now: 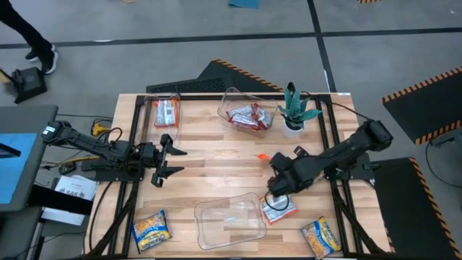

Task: Sort Maruchan noodles
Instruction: Put the top orange noodle pack into the top top left transparent bin

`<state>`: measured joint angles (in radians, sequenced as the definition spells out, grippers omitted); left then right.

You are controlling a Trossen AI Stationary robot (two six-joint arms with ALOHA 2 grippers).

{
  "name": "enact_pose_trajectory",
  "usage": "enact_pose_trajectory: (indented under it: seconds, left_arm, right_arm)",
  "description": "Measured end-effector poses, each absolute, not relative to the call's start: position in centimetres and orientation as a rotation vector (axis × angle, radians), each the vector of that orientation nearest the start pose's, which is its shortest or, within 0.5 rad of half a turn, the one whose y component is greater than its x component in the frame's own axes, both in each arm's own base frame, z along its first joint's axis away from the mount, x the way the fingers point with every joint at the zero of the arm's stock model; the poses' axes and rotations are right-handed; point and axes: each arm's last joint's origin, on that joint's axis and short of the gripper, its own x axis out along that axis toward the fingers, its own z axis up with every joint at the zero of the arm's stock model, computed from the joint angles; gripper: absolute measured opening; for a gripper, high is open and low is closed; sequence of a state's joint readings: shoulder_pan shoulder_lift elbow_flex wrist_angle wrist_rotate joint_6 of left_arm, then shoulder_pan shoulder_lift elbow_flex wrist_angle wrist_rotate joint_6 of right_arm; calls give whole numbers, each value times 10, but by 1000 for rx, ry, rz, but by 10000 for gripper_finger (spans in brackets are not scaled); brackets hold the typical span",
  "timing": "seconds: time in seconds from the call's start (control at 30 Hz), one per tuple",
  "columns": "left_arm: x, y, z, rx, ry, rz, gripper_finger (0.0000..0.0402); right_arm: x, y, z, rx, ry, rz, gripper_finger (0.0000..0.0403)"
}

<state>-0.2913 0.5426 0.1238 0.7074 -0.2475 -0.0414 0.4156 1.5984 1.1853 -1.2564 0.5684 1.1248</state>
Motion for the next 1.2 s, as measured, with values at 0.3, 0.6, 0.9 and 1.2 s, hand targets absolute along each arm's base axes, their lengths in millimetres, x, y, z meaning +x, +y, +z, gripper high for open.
enact_pose_trajectory:
  seconds: [0.3, 0.6, 0.9, 1.2]
  left_arm:
    - [130, -32, 222, -123, -278, -50, 240]
    - [131, -32, 222, -122, -273, -50, 240]
    - [131, -32, 221, -121, -263, -51, 240]
    - [131, -32, 221, -121, -261, -51, 240]
  right_arm:
    - [260, 96, 290, 129, 875, -740, 18]
    - [288, 99, 299, 81, 897, -613, 29]
    - [266, 125, 274, 228, 1114, -531, 128]
    - [226, 182, 233, 284, 1205, -356, 213]
